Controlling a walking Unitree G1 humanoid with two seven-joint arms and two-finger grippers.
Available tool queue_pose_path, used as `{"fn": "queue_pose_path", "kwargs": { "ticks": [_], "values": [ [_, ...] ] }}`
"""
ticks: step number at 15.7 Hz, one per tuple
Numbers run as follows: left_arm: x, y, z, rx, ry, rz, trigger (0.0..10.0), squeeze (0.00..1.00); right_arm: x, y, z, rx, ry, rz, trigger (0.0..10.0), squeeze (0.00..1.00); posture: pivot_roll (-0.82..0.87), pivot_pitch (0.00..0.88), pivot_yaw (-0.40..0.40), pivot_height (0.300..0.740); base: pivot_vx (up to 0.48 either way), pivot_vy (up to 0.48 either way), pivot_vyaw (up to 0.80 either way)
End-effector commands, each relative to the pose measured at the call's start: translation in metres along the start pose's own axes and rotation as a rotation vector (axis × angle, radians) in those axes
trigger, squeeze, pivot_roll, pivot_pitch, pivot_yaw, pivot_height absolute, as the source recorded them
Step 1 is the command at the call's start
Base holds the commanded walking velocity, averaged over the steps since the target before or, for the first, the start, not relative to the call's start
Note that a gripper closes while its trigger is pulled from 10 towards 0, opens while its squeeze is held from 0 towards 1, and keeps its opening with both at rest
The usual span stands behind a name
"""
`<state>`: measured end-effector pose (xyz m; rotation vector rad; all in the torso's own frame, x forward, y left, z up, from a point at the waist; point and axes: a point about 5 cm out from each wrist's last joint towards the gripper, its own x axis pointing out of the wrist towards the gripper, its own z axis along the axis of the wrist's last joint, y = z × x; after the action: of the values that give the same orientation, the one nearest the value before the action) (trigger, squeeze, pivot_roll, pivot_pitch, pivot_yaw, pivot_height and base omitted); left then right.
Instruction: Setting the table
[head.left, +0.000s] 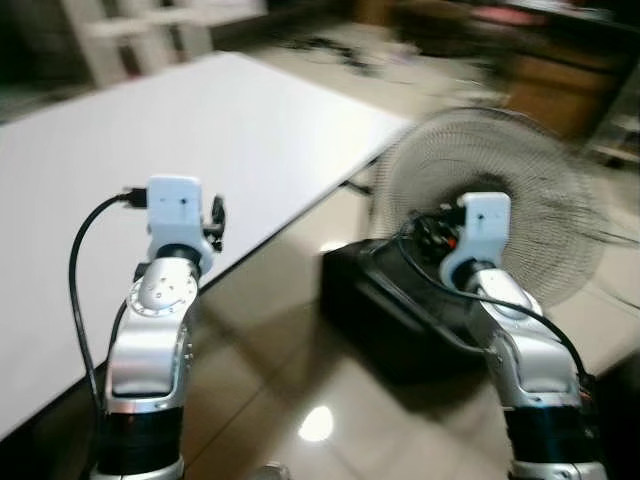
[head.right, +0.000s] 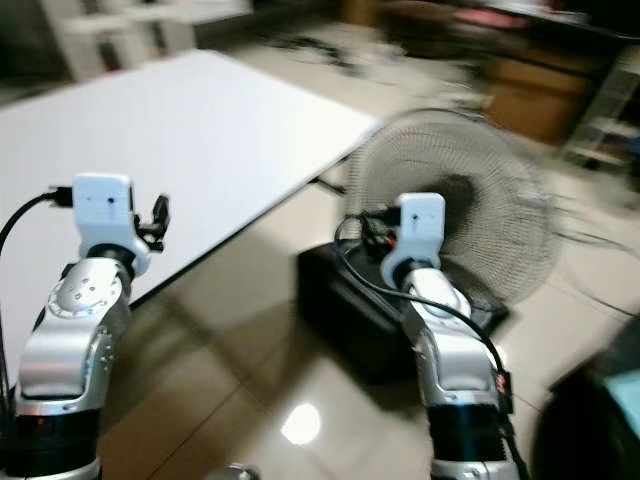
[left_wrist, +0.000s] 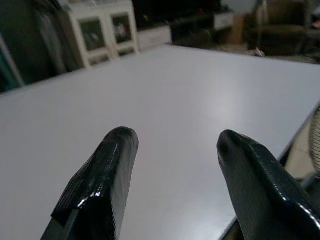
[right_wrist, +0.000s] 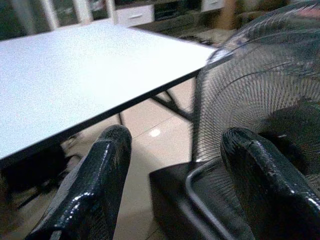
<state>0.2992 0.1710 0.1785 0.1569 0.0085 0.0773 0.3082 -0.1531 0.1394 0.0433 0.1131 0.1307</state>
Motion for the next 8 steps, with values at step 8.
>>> {"fn": "queue_pose_path", "kwargs": {
  "ticks": [8],
  "values": [
    [-0.009, -0.003, -0.023, 0.109, 0.003, -0.046, 10.0, 0.0, -0.015, 0.009, -0.014, 0.104, 0.013, 0.053, 10.0, 0.0, -0.03, 0.0, 0.023, 0.74, 0.0, 0.0, 0.8]
  ]
}}
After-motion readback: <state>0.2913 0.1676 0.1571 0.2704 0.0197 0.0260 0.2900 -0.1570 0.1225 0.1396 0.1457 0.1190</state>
